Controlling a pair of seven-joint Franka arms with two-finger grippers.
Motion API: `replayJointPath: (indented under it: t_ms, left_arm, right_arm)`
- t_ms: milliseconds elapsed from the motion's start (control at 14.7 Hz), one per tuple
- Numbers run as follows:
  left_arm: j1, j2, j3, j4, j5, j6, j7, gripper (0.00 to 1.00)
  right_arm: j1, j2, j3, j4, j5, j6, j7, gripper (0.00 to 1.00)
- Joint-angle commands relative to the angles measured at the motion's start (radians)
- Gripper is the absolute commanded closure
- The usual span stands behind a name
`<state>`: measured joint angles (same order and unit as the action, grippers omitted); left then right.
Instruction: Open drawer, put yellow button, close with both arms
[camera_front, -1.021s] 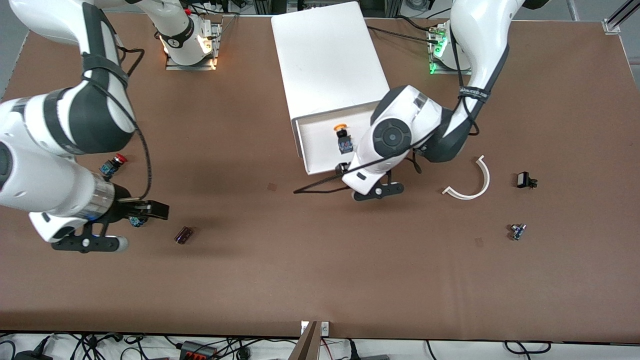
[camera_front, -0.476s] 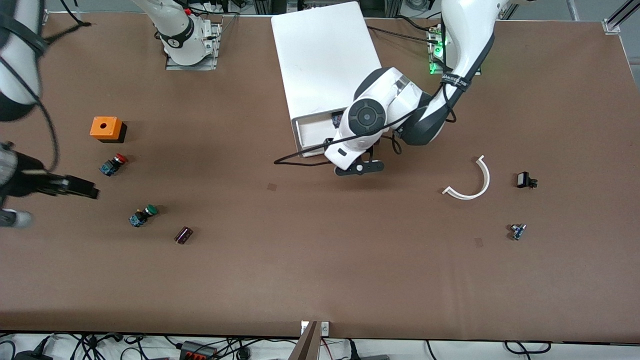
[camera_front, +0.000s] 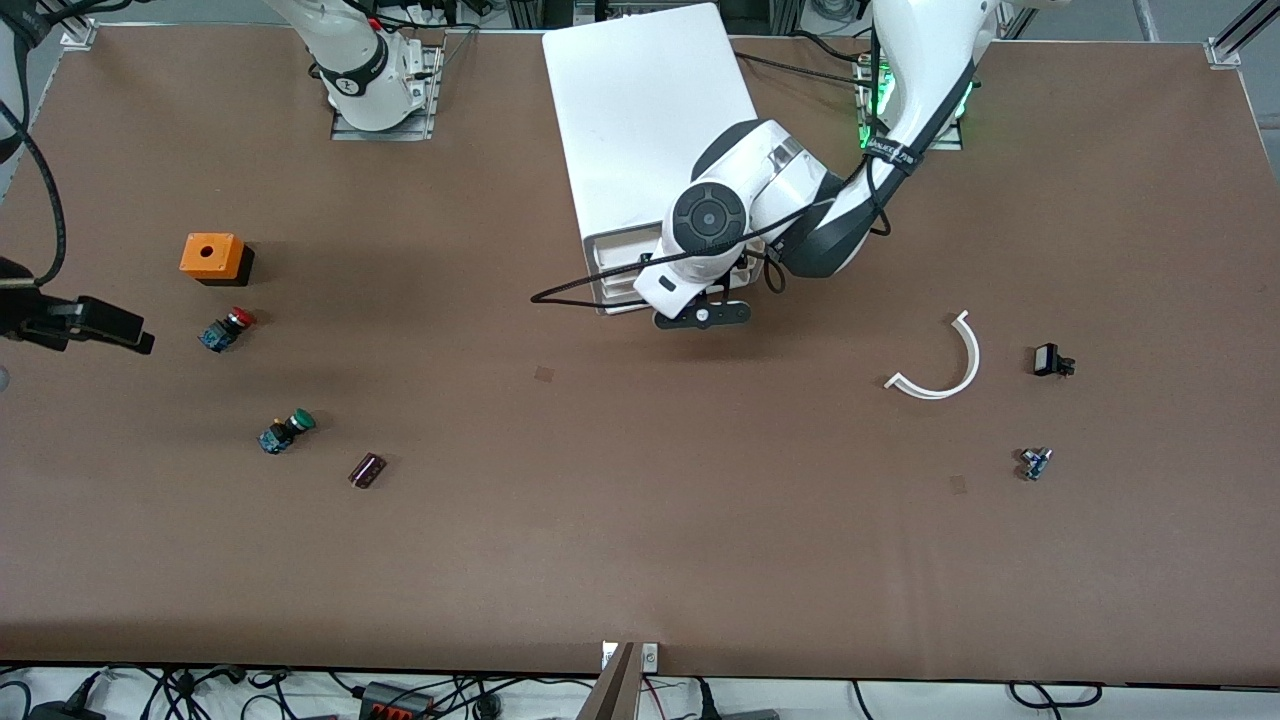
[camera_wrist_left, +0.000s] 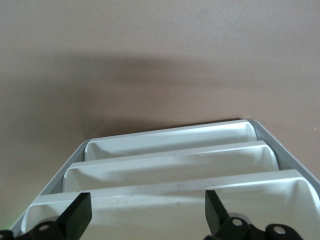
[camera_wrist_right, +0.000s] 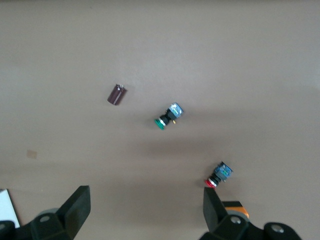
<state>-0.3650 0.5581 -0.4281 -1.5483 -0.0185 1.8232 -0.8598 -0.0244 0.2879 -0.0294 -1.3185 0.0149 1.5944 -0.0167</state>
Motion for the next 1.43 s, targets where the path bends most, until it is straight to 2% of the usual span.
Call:
replayJointPath:
  t_ms: [0,204,749,1089,1361]
  left_arm:
    - [0.014,-0.047,-0.018,-0.056,-0.024,-0.010,-0.005,0.00]
    - [0.014,-0.047,-0.031,-0.062,-0.024,-0.009,-0.005,0.00]
    - [0.009,-0.044,-0.021,-0.042,-0.008,-0.012,0.001,0.00]
    - [0.081,-0.046,-0.021,0.036,0.176,-0.022,0.007,0.00]
    - [0.182,-0.116,-0.020,0.065,0.186,-0.042,0.019,0.00]
  right_arm:
    - [0.011,-0.073,-0.007,-0.100,-0.024,0.024,-0.023,0.00]
    - [0.009,-0.151,-0.007,-0.221,-0.024,0.039,-0.019,0.00]
    - [0.009,-0.252,-0.007,-0.395,-0.032,0.157,-0.028,0.00]
    - [0.009,-0.263,-0.006,-0.386,-0.030,0.162,-0.016,0.00]
    - [0.008,-0.259,-0.006,-0.381,-0.024,0.107,-0.014,0.00]
